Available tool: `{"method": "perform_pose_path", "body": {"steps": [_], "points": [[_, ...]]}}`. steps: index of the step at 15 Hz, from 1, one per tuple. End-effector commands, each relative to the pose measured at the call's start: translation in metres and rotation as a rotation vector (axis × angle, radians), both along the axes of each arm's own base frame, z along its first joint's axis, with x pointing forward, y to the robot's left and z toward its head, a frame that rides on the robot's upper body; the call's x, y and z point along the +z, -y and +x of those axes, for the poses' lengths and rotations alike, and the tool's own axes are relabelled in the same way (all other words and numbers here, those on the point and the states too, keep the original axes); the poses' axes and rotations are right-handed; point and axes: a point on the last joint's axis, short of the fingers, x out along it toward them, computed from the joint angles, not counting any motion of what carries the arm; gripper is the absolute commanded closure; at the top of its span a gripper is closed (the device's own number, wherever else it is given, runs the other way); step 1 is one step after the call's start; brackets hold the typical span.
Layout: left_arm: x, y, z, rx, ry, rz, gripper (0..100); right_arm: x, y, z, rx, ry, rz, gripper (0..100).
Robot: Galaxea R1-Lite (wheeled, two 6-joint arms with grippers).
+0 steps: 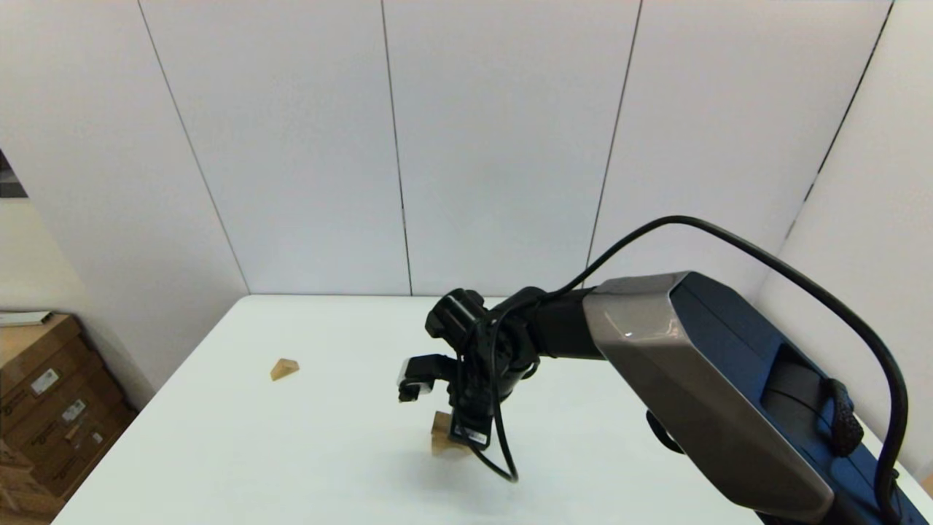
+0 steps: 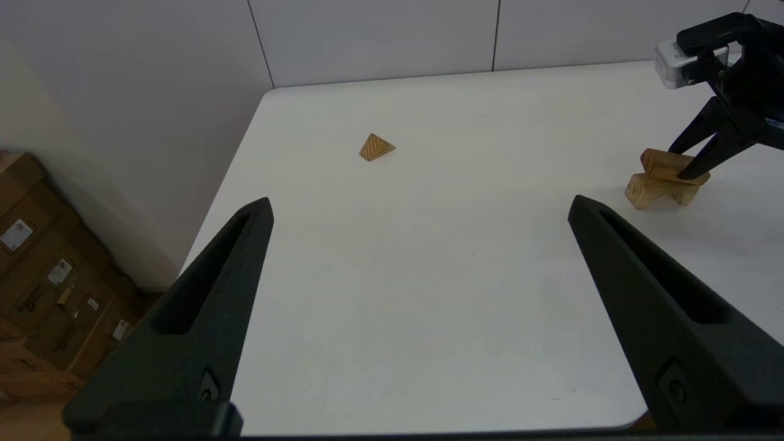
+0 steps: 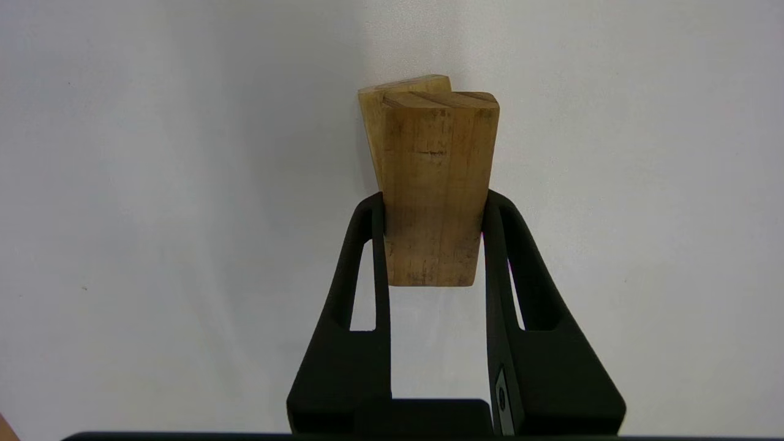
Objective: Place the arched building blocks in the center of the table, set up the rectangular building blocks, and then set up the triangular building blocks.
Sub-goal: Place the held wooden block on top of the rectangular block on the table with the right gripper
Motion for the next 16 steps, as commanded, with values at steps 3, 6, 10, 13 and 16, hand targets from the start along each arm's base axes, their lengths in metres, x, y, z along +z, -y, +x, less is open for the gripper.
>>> {"method": "perform_pose_path", "body": {"steps": [3,6,10,13,16], "points": [[0.0001,0.0,0.0001,0.0,-0.001,0.0,0,-0.0058,-0.0009,-0.0005,0.005,-0.011,-0.008,100],[0.0,0.0,0.0001,0.0,-0.002,0.0,0,-0.0093,-0.0013,-0.0001,0.004,-0.015,-0.011,100],[0.0,0.0,0.0001,0.0,-0.002,0.0,0,-0.0122,-0.0015,0.0002,0.004,-0.018,-0.014,100],[0.0,0.0,0.0001,0.0,-0.002,0.0,0,-0.0094,-0.0012,-0.0002,0.004,-0.016,-0.012,100],[0.0,0.0,0.0001,0.0,-0.002,0.0,0,-0.0023,-0.0005,-0.0009,0.003,-0.008,-0.005,100]]}}
